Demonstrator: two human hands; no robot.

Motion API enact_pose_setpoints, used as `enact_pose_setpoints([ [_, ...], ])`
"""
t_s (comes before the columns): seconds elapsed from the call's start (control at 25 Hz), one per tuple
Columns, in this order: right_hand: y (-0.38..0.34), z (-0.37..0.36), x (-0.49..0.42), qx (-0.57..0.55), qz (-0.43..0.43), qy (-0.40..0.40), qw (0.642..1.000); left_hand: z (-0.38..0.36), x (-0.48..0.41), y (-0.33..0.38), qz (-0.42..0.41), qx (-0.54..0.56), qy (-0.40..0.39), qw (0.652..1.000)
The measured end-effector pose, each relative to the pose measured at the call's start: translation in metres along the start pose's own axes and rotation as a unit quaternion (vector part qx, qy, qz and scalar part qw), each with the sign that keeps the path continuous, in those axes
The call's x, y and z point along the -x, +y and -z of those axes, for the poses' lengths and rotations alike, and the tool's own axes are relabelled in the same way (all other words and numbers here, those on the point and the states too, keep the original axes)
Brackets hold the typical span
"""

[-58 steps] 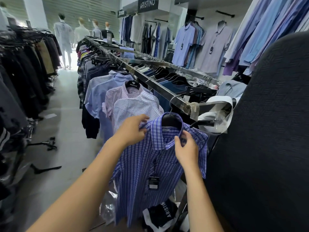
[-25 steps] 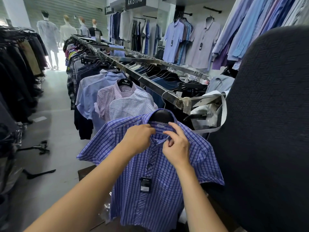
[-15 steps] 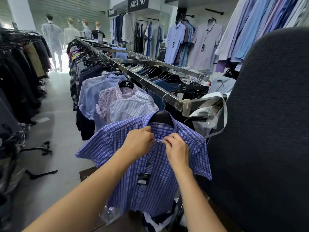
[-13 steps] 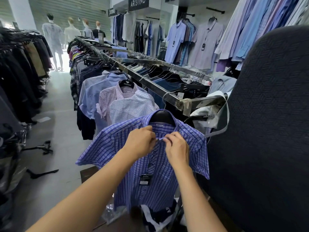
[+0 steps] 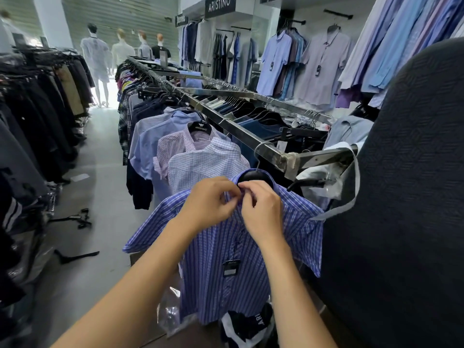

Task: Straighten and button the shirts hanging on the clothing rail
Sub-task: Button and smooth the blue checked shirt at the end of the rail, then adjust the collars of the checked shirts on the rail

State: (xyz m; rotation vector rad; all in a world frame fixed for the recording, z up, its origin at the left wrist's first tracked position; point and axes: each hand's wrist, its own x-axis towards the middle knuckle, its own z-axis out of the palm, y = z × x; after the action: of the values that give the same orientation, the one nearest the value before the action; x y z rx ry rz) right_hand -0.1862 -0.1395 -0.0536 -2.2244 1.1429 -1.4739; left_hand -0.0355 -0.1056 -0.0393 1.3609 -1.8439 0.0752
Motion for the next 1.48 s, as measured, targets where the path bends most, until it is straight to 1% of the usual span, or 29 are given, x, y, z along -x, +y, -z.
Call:
enact_pose_setpoints([
  [0.08,-0.014,-0.007,-0.012,-0.013,-0.005,0.008,1.000,0.016,-0.004,-0.008,0.026,0.018,0.019,0.999],
  [0.2,-0.033,-0.028,-0.029,-0.037,-0.027,-0.027,0.999,0.037,-0.015,-0.025,0.052,0.034,0.020,0.998],
  [0.28,-0.042,-0.046,-0.038,-0.044,-0.023,-0.046,0.998,0.049,-0.023,-0.041,0.061,0.048,0.024,0.997],
  [0.4,-0.046,-0.072,-0.053,-0.008,-0.020,-0.058,0.998,0.062,-0.033,-0.072,0.070,0.058,0.006,0.996],
  [0.48,-0.048,-0.091,-0.065,0.029,-0.049,-0.045,0.997,0.069,-0.038,-0.101,0.072,0.066,-0.003,0.995],
  [0.56,-0.053,-0.111,-0.078,0.073,-0.097,-0.016,0.992,0.075,-0.046,-0.133,0.071,0.073,-0.009,0.995],
  [0.68,-0.064,-0.142,-0.099,0.118,-0.178,0.033,0.976,0.082,-0.066,-0.176,0.054,0.098,-0.025,0.993],
  [0.8,-0.068,-0.166,-0.117,0.137,-0.229,0.071,0.961,0.084,-0.091,-0.202,0.013,0.119,-0.052,0.991],
  [0.96,-0.060,-0.181,-0.122,0.157,-0.265,0.127,0.943,0.074,-0.124,-0.228,-0.025,0.162,-0.064,0.984],
  [1.08,-0.052,-0.183,-0.122,0.190,-0.290,0.130,0.929,0.060,-0.138,-0.238,-0.027,0.192,-0.066,0.979],
  [1.2,-0.045,-0.183,-0.136,0.210,-0.321,0.146,0.912,0.039,-0.159,-0.242,-0.031,0.196,-0.079,0.977],
  [1.36,-0.033,-0.183,-0.144,0.235,-0.330,0.170,0.898,0.020,-0.186,-0.243,-0.073,0.170,-0.144,0.972],
  [1.48,-0.027,-0.182,-0.140,0.269,-0.383,0.155,0.870,0.006,-0.205,-0.239,-0.113,0.184,-0.211,0.953],
])
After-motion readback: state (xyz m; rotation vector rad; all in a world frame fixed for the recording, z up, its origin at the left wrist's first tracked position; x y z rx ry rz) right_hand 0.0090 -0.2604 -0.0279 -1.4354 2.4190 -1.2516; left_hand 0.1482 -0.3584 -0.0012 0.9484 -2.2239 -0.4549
